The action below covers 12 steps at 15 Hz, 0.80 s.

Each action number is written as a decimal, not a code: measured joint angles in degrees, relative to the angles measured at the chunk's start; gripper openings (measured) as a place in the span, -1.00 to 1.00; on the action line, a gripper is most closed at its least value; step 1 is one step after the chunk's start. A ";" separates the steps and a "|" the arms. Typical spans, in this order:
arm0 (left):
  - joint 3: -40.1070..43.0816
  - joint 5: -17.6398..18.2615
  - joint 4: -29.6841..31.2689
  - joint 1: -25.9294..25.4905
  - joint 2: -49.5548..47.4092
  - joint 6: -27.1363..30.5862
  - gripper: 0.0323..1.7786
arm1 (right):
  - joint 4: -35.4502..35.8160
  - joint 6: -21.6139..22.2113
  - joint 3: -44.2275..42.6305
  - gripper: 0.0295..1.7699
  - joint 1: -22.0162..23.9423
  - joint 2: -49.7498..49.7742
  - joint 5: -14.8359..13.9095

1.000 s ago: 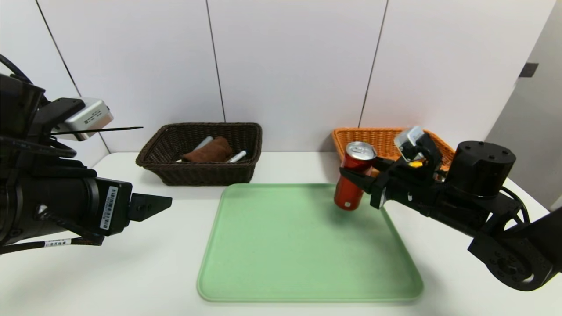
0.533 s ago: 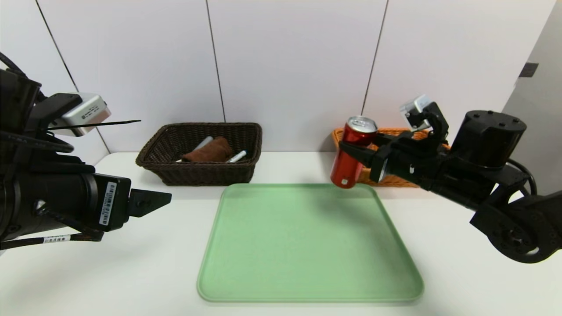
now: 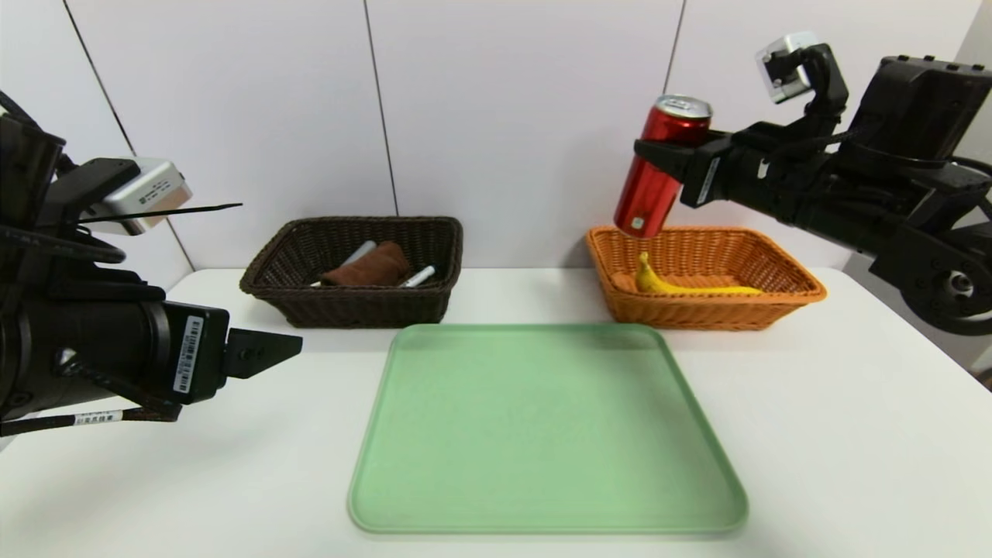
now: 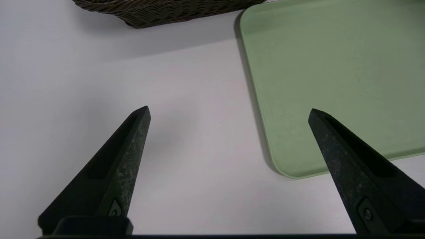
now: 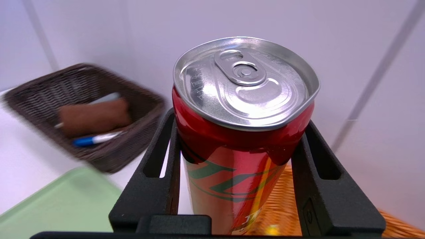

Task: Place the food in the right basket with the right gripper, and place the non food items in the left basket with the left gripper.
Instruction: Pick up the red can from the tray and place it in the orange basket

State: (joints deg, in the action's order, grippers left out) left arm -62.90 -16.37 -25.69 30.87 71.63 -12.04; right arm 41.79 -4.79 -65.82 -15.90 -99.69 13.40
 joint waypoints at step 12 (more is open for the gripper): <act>-0.46 0.12 0.00 0.00 0.52 0.06 0.90 | -0.10 -0.13 -1.55 0.01 13.86 -3.83 -1.16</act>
State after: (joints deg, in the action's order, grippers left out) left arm -63.37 -16.25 -25.69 30.87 72.16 -11.98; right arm 41.69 -4.92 -67.37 -2.04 -103.52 12.24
